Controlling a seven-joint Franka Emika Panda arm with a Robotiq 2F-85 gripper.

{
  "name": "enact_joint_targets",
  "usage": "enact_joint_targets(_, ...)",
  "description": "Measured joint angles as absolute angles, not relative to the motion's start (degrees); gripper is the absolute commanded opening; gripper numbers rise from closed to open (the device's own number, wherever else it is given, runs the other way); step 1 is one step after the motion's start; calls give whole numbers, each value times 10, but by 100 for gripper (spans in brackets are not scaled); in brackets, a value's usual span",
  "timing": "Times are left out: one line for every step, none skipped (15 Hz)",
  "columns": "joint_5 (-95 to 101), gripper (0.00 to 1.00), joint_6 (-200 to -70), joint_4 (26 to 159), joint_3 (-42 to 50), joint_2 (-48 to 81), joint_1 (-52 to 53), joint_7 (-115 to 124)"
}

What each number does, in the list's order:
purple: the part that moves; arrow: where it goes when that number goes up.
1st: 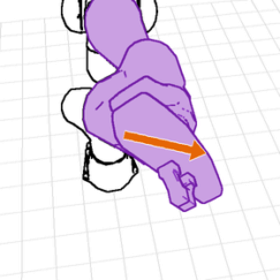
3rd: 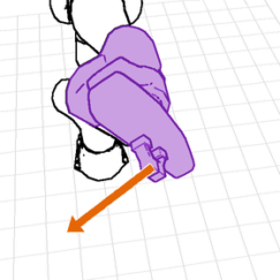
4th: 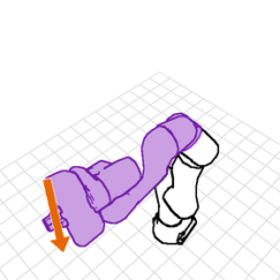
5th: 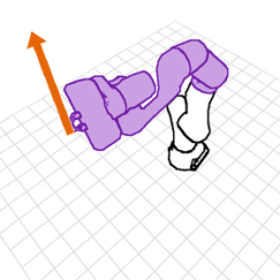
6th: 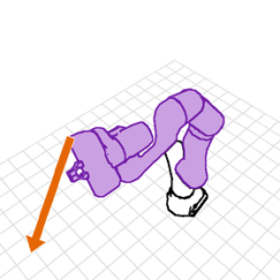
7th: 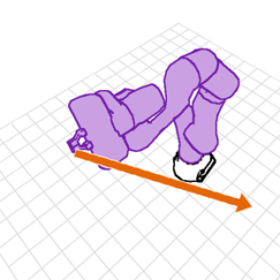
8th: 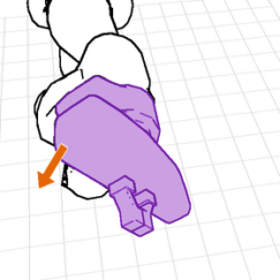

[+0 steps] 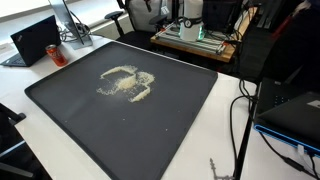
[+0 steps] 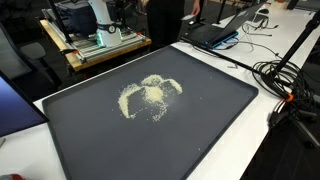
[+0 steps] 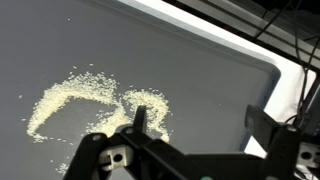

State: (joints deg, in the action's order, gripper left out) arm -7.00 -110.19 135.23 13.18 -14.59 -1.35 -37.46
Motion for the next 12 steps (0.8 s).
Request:
enact_joint_targets(-79, 100, -1097, 1360, 121, -158, -8, -381)
enact_joint_targets(-88, 100, -1093, 1369, 111, -171, -2, -387)
enact_joint_targets(-96, 100, -1090, 1377, 102, -186, 5, -392)
enact_joint_targets(-103, 100, -1086, 1385, 94, -201, 14, -399)
enact_joint_targets(-110, 100, -1082, 1392, 88, -216, 21, -404)
enact_joint_targets(-116, 100, -1075, 1397, 83, -230, 29, -409)
enact_joint_targets(-122, 100, -1069, 1401, 79, -245, 37, -414)
enact_joint_targets(-126, 100, -1060, 1405, 76, -258, 44, -419)
enact_joint_targets(-129, 100, -1051, 1409, 75, -271, 49, -425)
enact_joint_targets(-133, 100, -1041, 1410, 75, -282, 53, -433)
enact_joint_targets(-135, 100, -1030, 1410, 76, -292, 55, -441)
enact_joint_targets(-138, 100, -1020, 1410, 78, -299, 56, -450)
